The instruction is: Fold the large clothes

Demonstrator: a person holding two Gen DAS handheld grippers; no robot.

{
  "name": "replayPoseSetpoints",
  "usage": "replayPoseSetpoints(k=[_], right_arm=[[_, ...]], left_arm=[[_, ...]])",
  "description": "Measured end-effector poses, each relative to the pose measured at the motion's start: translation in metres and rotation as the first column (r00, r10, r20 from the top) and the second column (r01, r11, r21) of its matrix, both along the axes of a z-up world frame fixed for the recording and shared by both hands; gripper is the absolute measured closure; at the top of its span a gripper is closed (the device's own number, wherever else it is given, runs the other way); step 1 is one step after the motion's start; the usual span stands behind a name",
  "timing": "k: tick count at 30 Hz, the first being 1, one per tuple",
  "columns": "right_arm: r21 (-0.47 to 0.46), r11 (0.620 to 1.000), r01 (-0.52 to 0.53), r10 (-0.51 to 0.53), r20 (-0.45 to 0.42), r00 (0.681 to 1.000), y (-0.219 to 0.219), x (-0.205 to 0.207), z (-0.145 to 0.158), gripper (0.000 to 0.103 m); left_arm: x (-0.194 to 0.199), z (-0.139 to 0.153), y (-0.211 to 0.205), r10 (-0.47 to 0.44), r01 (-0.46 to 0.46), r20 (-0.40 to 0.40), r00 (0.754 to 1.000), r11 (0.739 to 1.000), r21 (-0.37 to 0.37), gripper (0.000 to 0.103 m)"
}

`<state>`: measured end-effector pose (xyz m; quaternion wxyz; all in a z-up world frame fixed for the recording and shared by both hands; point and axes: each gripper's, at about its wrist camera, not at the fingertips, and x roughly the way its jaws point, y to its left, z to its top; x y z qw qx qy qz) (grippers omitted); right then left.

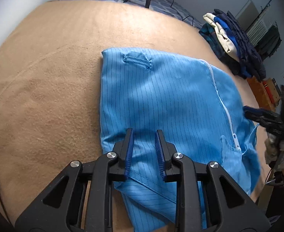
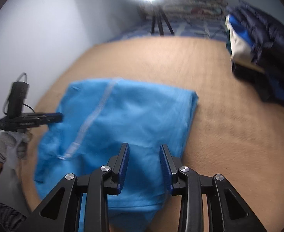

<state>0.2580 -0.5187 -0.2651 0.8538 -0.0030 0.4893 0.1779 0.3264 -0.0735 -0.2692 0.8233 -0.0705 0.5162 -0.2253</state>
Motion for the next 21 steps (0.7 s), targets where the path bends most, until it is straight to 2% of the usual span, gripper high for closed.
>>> replayPoseSetpoints(k=[4, 5, 6, 7, 8, 9, 10, 11, 13, 14, 15, 16, 19, 21], right_arm=[[-0.025, 1.0, -0.016, 0.015, -0.042, 0.999, -0.006, -0.004, -0.017, 0.071], [-0.028, 0.999, -0.023, 0.022, -0.045, 0.999, -0.008, -0.007, -0.015, 0.071], [-0.023, 0.999, -0.022, 0.021, -0.044, 0.999, -0.012, -0.008, -0.012, 0.071], [-0.009, 1.0, -0.012, 0.011, -0.043, 0.999, -0.017, -0.009, -0.01, 0.069], [0.018, 1.0, 0.006, -0.005, -0.041, 0.999, -0.024, -0.01, -0.006, 0.061], [0.055, 0.998, 0.023, -0.021, -0.038, 0.999, -0.033, -0.01, -0.003, 0.054], [0.083, 0.996, 0.04, -0.038, -0.033, 0.999, -0.039, -0.01, -0.002, 0.038], [0.121, 0.99, 0.066, -0.063, -0.029, 0.998, -0.048, -0.01, -0.001, 0.032], [0.191, 0.974, 0.12, -0.115, -0.037, 0.993, -0.064, -0.008, -0.001, 0.035], [0.208, 0.967, 0.149, -0.148, -0.021, 0.989, -0.07, -0.007, 0.001, 0.042], [0.218, 0.965, 0.148, -0.152, 0.001, 0.988, -0.071, -0.007, 0.005, 0.045], [0.215, 0.968, 0.133, -0.139, 0.016, 0.99, -0.069, -0.004, 0.01, 0.053], [0.156, 0.986, 0.065, -0.073, 0.051, 0.996, -0.048, 0.01, 0.018, 0.063], [0.088, 0.995, 0.056, -0.06, 0.046, 0.997, -0.034, 0.018, 0.016, 0.063]], left_arm=[[-0.006, 0.011, 0.01, -0.005, 0.005, 0.003, 1.0, 1.0, -0.029, 0.076], [-0.009, 0.017, 0.018, 0.004, -0.003, 0.009, 1.0, 0.999, -0.048, 0.064], [-0.01, 0.023, 0.027, 0.021, -0.019, 0.019, 1.0, 0.997, -0.074, 0.045], [-0.008, 0.027, 0.034, 0.042, -0.04, 0.023, 0.999, 0.995, -0.095, 0.036], [-0.006, 0.028, 0.042, 0.074, -0.071, 0.015, 0.997, 0.99, -0.121, 0.028], [-0.002, 0.026, 0.053, 0.101, -0.103, -0.02, 0.995, 0.981, -0.167, 0.028], [0.002, 0.022, 0.061, 0.113, -0.124, -0.065, 0.992, 0.969, -0.213, 0.028], [0.007, 0.018, 0.067, 0.123, -0.144, -0.101, 0.987, 0.959, -0.246, 0.028], [0.012, 0.009, 0.078, 0.166, -0.206, -0.152, 0.974, 0.933, -0.296, 0.028], [0.013, 0.009, 0.079, 0.169, -0.206, -0.145, 0.975, 0.932, -0.299, 0.028], [0.014, 0.009, 0.079, 0.167, -0.201, -0.137, 0.976, 0.936, -0.29, 0.028], [0.016, 0.008, 0.077, 0.165, -0.196, -0.132, 0.978, 0.941, -0.275, 0.028], [0.02, -0.001, 0.072, 0.149, -0.196, -0.177, 0.973, 0.938, -0.287, 0.028], [0.022, -0.006, 0.069, 0.129, -0.185, -0.195, 0.972, 0.935, -0.303, 0.028]])
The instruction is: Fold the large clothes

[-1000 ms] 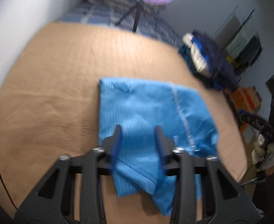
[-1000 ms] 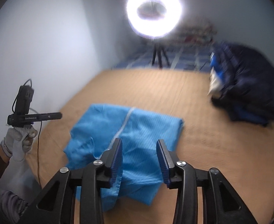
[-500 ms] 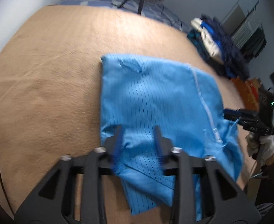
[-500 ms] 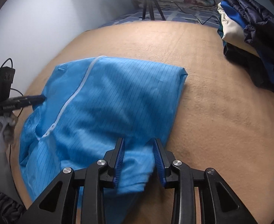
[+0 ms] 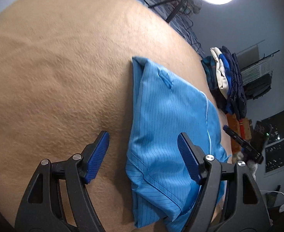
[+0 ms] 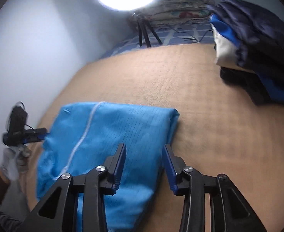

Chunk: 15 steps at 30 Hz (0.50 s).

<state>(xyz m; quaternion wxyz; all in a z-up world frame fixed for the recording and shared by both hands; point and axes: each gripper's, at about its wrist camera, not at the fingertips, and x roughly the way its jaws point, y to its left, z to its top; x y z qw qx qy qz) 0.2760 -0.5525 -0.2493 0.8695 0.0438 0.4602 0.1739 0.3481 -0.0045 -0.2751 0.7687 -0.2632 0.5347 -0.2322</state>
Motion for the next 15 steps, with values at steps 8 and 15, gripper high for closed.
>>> replayPoseSetpoints(k=[8, 15], right_arm=[[0.161, 0.985, 0.06, -0.032, -0.167, 0.985, -0.026, 0.005, -0.041, 0.037], [0.462, 0.88, 0.109, 0.017, -0.26, 0.965, -0.05, -0.006, -0.064, 0.045]], left_arm=[[0.009, -0.009, 0.01, -0.019, 0.011, -0.064, 0.998, 0.992, -0.123, 0.031], [0.019, -0.021, -0.003, -0.054, 0.034, -0.097, 0.994, 0.981, -0.192, 0.047]])
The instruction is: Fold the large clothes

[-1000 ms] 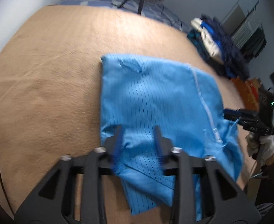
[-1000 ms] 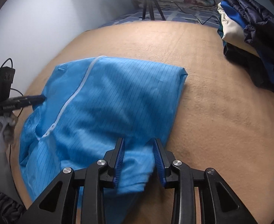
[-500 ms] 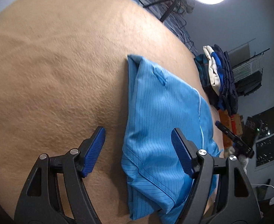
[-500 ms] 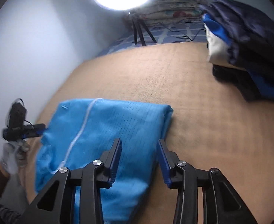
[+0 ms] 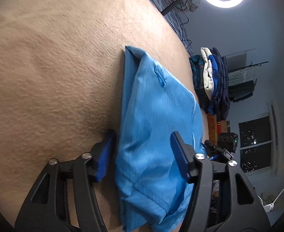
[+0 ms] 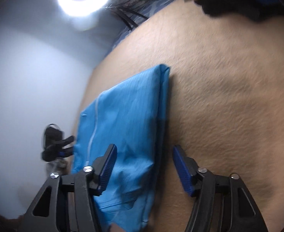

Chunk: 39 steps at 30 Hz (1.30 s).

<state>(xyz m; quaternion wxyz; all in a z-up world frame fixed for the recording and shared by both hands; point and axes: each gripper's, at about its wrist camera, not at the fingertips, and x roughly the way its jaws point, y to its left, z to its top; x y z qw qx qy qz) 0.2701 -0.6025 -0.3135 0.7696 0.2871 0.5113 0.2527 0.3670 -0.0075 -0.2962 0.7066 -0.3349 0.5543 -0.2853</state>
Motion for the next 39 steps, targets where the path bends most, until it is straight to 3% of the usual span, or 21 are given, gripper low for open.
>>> replayPoseSetpoints(k=[4, 9, 12, 17, 27, 32, 39], right_arm=[[0.06, 0.998, -0.005, 0.006, -0.007, 1.0, 0.014, 0.01, -0.008, 0.052], [0.064, 0.998, -0.006, 0.007, -0.011, 1.0, 0.023, 0.015, -0.012, 0.071], [0.034, 0.999, -0.006, 0.006, 0.001, 1.0, 0.027, 0.01, -0.007, 0.082], [-0.095, 0.995, -0.023, 0.028, 0.051, 0.998, 0.041, 0.002, 0.015, 0.094], [-0.313, 0.949, -0.032, 0.081, 0.147, 0.986, 0.076, -0.021, 0.073, 0.098], [-0.394, 0.919, -0.025, 0.111, 0.195, 0.974, 0.09, -0.043, 0.105, 0.099], [-0.461, 0.887, 0.026, 0.113, 0.271, 0.956, 0.089, -0.075, 0.149, 0.099]], left_arm=[[0.007, 0.0, -0.014, -0.017, 0.017, 0.003, 1.0, 1.0, -0.004, 0.048], [0.005, 0.001, -0.017, 0.006, -0.006, 0.004, 1.0, 0.999, 0.053, 0.074], [0.0, 0.005, -0.02, 0.013, -0.016, 0.029, 1.0, 0.996, 0.092, 0.084], [-0.009, 0.025, -0.031, 0.004, -0.02, 0.093, 0.996, 0.984, 0.175, 0.095], [-0.044, 0.081, -0.058, -0.058, -0.025, 0.248, 0.967, 0.948, 0.318, 0.097], [-0.069, 0.108, -0.076, -0.085, -0.029, 0.308, 0.948, 0.938, 0.347, 0.097], [-0.108, 0.153, -0.104, -0.138, -0.032, 0.416, 0.899, 0.925, 0.377, 0.097]])
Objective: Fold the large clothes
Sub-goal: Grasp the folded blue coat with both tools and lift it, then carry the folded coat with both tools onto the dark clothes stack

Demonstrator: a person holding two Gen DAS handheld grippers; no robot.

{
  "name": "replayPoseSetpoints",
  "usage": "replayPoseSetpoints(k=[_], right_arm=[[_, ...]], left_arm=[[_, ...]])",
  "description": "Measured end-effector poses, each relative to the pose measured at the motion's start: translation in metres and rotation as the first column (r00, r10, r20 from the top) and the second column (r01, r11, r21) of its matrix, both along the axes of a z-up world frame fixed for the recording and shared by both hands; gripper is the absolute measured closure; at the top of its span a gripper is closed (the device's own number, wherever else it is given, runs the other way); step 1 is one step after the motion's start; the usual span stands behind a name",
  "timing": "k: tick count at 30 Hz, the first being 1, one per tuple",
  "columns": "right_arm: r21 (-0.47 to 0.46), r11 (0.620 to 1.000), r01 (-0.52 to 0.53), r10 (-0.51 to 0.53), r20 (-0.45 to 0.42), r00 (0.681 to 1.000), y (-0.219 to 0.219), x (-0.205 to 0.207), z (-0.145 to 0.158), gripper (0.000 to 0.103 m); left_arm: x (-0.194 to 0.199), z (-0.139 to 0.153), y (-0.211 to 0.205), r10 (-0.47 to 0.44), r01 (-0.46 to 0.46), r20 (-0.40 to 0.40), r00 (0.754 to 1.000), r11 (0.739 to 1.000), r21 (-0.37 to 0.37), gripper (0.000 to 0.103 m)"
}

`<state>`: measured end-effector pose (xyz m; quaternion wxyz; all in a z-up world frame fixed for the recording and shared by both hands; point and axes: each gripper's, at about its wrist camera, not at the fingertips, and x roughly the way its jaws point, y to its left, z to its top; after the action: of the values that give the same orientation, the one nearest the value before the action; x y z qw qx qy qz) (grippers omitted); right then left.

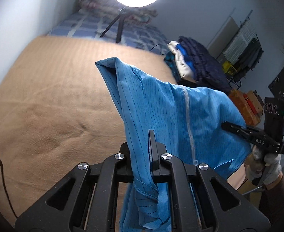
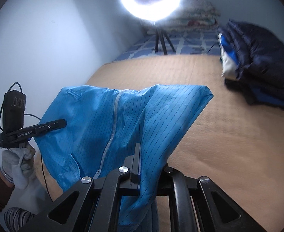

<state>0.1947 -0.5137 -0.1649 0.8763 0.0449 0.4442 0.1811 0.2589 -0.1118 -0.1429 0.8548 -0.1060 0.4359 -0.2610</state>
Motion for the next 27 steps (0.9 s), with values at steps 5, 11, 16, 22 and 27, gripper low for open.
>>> replayPoseSetpoints(k=[5, 11, 16, 22, 27], right_arm=[[-0.02, 1.0, 0.023, -0.021, 0.06, 0.998, -0.015, -0.026, 0.031, 0.099], [-0.03, 0.997, 0.067, -0.063, 0.103, 0.993, -0.041, -0.046, 0.06, 0.099], [-0.038, 0.993, 0.108, -0.102, 0.133, 0.986, -0.068, -0.052, 0.077, 0.099], [-0.059, 0.984, 0.168, -0.156, 0.17, 0.973, -0.106, -0.05, 0.098, 0.099], [-0.067, 0.974, 0.218, -0.2, 0.205, 0.958, -0.146, -0.027, 0.113, 0.099]], left_arm=[[-0.021, 0.029, -0.019, -0.044, 0.044, 0.061, 0.997, 0.999, 0.002, 0.097], [-0.032, 0.052, -0.051, -0.11, 0.11, 0.1, 0.989, 0.994, 0.003, 0.097], [-0.025, 0.063, -0.087, -0.17, 0.17, 0.103, 0.98, 0.985, 0.009, 0.097], [0.003, 0.075, -0.134, -0.221, 0.223, 0.095, 0.971, 0.975, -0.017, 0.097], [0.04, 0.085, -0.182, -0.257, 0.262, 0.114, 0.96, 0.965, -0.029, 0.097]])
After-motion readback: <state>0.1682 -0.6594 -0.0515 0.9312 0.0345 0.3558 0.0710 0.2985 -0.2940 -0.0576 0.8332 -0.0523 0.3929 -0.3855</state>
